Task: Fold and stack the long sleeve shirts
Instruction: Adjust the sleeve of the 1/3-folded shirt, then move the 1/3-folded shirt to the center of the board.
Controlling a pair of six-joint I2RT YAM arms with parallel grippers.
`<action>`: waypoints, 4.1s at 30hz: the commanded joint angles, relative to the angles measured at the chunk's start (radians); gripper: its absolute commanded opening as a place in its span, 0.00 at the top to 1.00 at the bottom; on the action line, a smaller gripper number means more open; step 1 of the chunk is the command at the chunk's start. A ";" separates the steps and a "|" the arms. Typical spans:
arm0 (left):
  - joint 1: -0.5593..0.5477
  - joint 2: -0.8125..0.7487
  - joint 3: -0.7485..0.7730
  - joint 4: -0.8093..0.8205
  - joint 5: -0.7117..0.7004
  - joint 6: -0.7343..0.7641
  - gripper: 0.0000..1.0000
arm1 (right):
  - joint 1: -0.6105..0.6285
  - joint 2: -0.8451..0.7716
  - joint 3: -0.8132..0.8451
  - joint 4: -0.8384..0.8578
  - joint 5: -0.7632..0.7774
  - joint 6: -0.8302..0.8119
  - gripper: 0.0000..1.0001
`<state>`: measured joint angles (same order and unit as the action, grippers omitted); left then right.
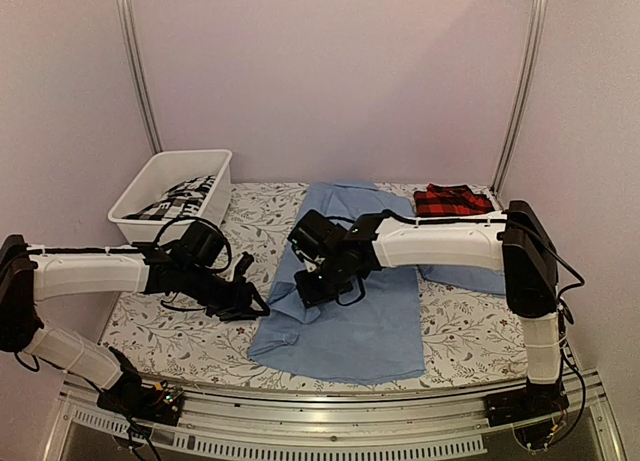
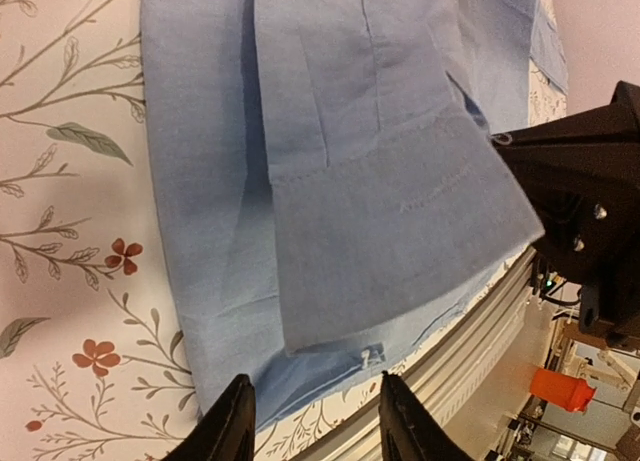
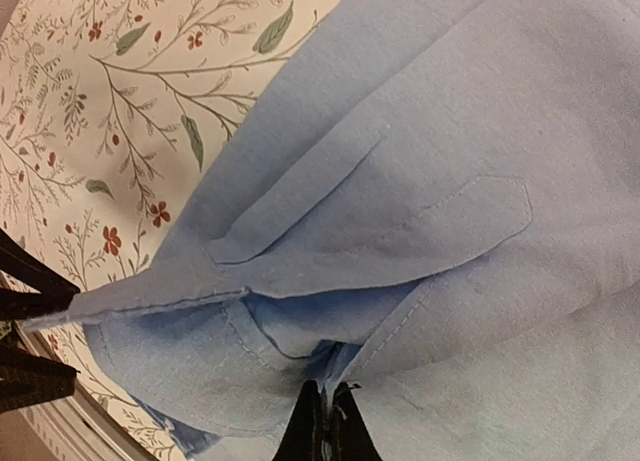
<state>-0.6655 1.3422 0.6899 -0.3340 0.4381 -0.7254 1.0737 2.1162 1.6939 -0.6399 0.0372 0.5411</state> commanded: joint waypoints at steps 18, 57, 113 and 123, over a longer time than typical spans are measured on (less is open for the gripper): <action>0.003 0.104 0.012 0.108 0.082 -0.018 0.58 | -0.076 -0.172 -0.213 0.058 -0.155 -0.011 0.48; -0.054 0.331 0.081 0.161 0.144 -0.095 0.79 | 0.019 -0.142 -0.386 0.293 -0.162 0.056 0.69; 0.064 0.136 0.053 -0.125 0.009 0.043 0.79 | -0.267 -0.199 -0.275 0.292 0.019 -0.043 0.59; 0.144 0.284 0.291 -0.117 -0.101 0.135 0.56 | -0.352 -0.093 -0.177 0.366 -0.020 -0.067 0.60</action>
<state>-0.5507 1.5379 0.8928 -0.4690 0.3897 -0.6376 0.7586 1.9728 1.4509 -0.3275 0.0319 0.4950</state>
